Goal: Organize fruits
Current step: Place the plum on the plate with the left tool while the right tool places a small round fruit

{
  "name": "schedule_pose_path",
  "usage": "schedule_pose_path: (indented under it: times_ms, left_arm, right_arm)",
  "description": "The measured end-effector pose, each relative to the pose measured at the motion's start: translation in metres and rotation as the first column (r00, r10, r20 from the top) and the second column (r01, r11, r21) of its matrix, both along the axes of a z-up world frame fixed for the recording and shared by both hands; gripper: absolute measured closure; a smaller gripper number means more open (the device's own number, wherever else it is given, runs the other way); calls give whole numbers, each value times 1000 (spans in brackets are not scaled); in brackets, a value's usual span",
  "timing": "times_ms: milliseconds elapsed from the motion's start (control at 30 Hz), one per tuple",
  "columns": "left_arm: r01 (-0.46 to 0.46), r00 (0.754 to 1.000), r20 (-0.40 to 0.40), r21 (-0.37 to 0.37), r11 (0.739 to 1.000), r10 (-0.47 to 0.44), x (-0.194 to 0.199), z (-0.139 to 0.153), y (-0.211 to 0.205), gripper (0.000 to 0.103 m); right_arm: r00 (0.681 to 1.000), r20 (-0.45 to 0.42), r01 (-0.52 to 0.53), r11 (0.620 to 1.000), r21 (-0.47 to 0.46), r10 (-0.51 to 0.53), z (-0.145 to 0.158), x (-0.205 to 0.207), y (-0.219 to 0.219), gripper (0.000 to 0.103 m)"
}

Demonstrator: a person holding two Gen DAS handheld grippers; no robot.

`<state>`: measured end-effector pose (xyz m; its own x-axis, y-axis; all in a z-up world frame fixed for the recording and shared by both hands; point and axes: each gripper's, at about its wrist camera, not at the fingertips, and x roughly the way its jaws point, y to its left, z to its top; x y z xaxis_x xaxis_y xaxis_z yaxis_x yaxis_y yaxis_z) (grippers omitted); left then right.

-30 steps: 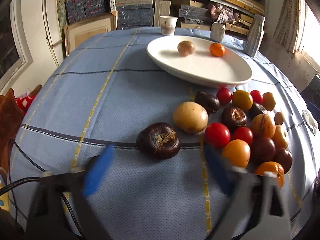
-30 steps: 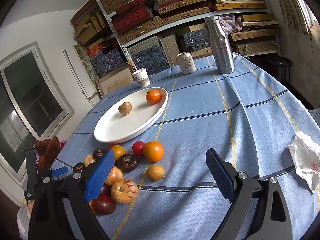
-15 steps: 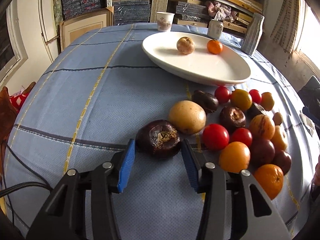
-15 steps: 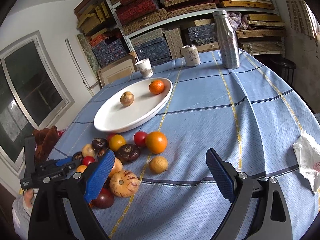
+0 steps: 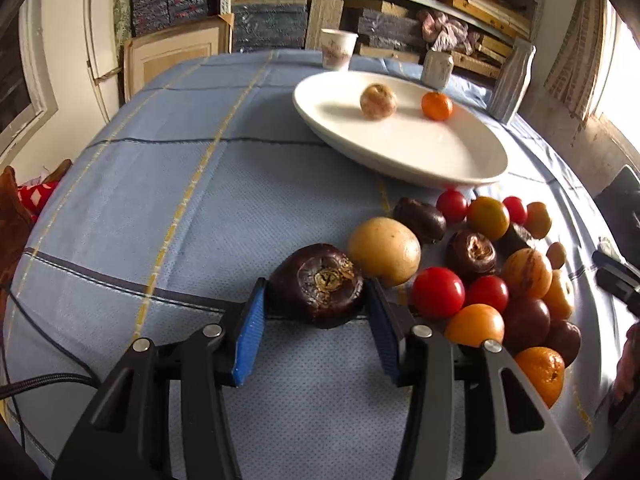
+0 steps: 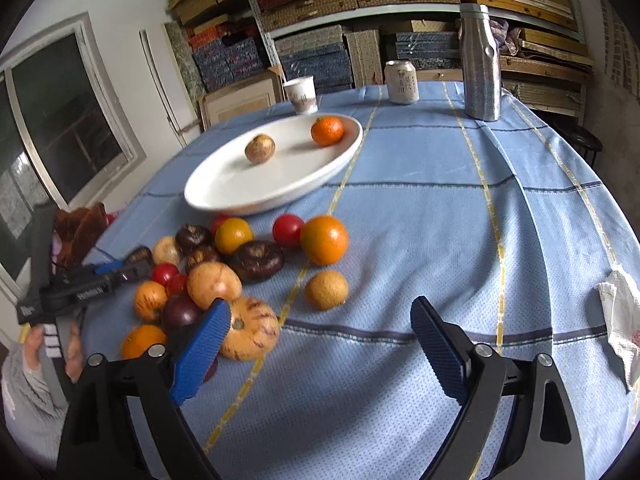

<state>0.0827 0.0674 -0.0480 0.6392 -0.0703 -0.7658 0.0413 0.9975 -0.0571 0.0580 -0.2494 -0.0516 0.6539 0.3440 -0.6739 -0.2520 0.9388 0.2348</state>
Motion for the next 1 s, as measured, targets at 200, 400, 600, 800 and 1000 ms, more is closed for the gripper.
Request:
schedule_pose_path:
  times_ms: [200, 400, 600, 800, 1000]
  left_arm:
    - [-1, 1000, -1, -3, 1000, 1, -1, 1, 1, 55]
    - [2, 1000, -15, -3, 1000, -2, 0, -1, 0, 55]
    - [14, 999, -44, -4, 1000, -14, 4, -7, -3, 55]
    - [14, 999, -42, -11, 1000, -14, 4, -7, -3, 55]
    - [4, 999, 38, 1, 1000, -4, -1, 16, -4, 55]
  right_arm:
    - [999, -41, -5, 1000, -22, 4, -9, 7, 5, 41]
    - [996, -90, 0, 1000, -7, 0, -16, 26, 10, 57]
    - [992, -125, -4, 1000, 13, 6, -21, 37, 12, 69]
    - [993, -116, -10, 1000, 26, 13, -20, 36, 11, 74]
    - [999, -49, 7, 997, 76, -3, 1, 26, 1, 74]
